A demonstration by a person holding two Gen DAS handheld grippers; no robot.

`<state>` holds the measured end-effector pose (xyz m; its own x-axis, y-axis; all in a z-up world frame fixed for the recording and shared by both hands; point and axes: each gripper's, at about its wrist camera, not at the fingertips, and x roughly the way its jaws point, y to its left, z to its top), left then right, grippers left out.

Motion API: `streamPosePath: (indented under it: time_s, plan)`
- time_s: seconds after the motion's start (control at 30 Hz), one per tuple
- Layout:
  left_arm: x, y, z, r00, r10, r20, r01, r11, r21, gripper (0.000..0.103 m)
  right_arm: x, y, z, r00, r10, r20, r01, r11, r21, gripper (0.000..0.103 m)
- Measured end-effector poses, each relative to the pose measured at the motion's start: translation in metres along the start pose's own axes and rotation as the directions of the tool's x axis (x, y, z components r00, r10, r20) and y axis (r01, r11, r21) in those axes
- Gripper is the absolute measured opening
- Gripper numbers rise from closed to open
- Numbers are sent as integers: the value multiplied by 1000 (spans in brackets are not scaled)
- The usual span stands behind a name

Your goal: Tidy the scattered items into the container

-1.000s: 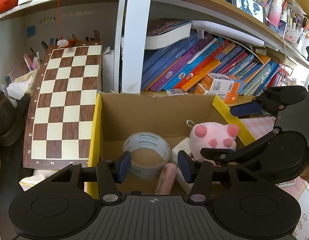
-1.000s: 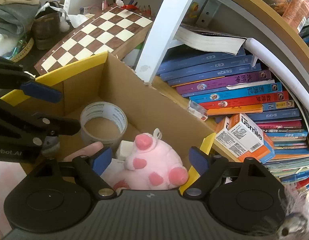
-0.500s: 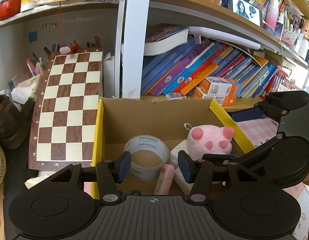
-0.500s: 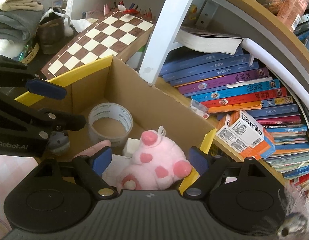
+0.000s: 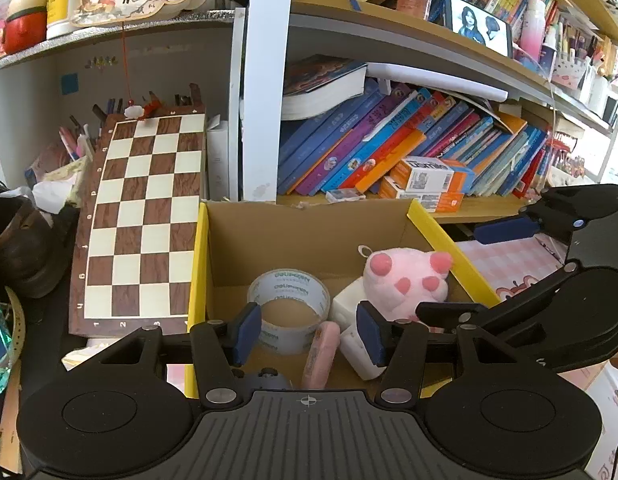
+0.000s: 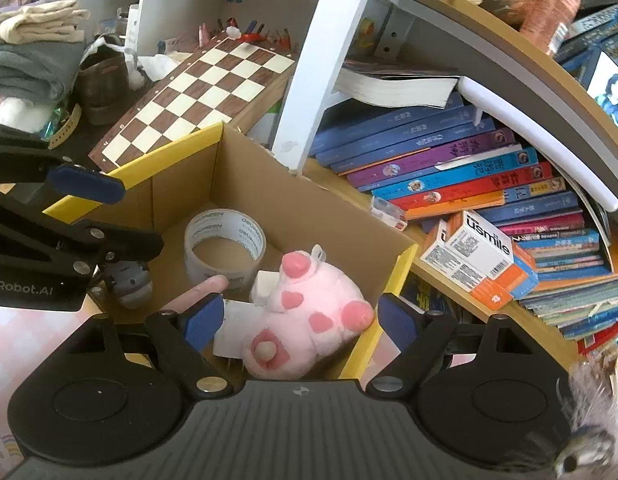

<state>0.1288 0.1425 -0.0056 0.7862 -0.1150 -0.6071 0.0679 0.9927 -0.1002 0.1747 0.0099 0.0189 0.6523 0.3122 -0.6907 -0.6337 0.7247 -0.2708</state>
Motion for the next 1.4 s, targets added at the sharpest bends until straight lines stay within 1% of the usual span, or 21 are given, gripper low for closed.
streamPosePath:
  time_s: [0.03, 0.07, 0.27, 0.4, 0.67, 0.87, 1.0, 1.4]
  plan:
    - [-2, -1, 0, 1000, 1, 1, -1, 1000, 0, 57, -3, -1, -1, 1000, 0, 3, 0, 1000, 8, 84]
    - [-4, -1, -1, 1000, 3, 2, -3, 1000, 1, 63, -5, -1, -2, 1000, -1, 6, 1, 1000, 17, 85]
    - [-17, -9, -5, 1000, 3, 6, -3, 1000, 14, 64, -23, -6, -9, 1000, -3, 24, 1, 997, 79, 86]
    - [-27, -17, -9, 1000, 7, 10, -7, 1000, 19, 70, -37, -9, -18, 999, -9, 33, 4, 992, 124, 89]
    - [-46, -32, -25, 999, 36, -21, -36, 999, 2, 76, -61, -14, -39, 999, -17, 43, 7, 976, 219, 94]
    - [-59, -40, -33, 997, 67, -25, -67, 997, -31, 81, -77, -13, -57, 998, -26, 56, 10, 963, 268, 98]
    - [-64, -47, -38, 995, 93, -28, -93, 995, -27, 84, -85, -12, -72, 998, -33, 53, 16, 954, 298, 100]
    - [-69, -63, -55, 985, 160, -57, -161, 987, -25, 84, -101, -13, -111, 997, -66, 31, 50, 924, 379, 103]
